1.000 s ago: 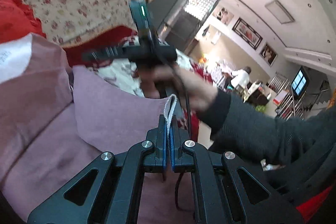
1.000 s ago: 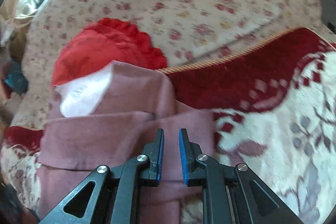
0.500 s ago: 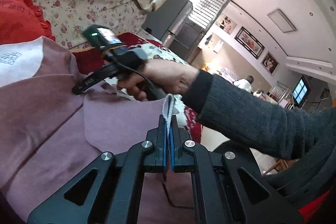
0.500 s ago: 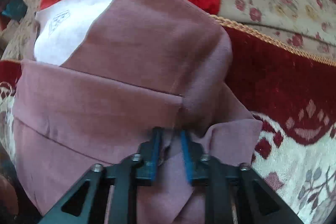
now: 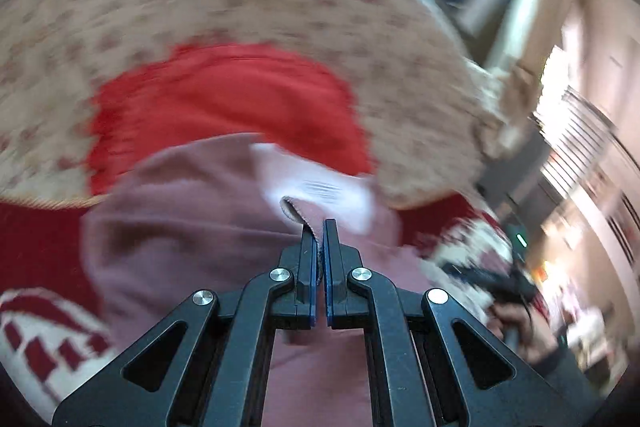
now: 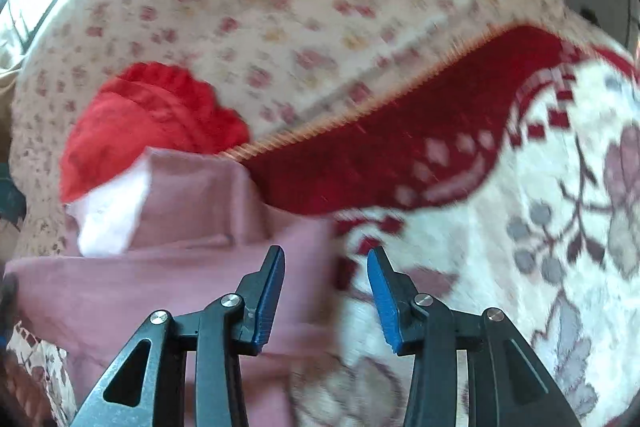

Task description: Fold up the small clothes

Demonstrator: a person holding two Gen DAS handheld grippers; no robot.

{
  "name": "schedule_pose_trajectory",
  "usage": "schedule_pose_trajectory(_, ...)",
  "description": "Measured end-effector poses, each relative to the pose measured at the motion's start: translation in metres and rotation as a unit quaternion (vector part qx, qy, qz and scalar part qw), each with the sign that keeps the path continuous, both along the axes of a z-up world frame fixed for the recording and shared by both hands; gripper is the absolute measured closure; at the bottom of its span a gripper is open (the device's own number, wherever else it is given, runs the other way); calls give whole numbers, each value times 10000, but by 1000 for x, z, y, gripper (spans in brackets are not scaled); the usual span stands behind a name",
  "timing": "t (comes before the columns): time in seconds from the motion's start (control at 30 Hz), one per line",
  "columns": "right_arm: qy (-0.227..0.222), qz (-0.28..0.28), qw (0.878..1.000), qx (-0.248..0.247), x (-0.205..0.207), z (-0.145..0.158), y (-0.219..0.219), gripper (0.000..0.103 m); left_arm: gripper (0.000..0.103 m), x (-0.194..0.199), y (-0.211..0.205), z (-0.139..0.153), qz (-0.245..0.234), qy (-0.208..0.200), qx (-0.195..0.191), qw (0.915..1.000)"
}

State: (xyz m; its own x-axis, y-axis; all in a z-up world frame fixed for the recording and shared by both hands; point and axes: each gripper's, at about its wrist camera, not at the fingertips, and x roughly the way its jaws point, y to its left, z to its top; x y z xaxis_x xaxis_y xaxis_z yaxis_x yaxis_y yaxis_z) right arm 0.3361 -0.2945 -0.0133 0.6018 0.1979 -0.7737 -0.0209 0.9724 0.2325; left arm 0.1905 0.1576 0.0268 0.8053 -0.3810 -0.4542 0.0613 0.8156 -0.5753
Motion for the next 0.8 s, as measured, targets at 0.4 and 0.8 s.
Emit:
schedule_pose_trajectory(0.4, -14, 360, 9945, 984, 17, -17, 7, 62, 102, -12, 22, -23, 441, 572, -296, 9970)
schedule_pose_trajectory(0.8, 134, 411, 9955, 843, 18, -24, 14, 62, 64, 23, -29, -58, 46, 1030, 1506, 9832)
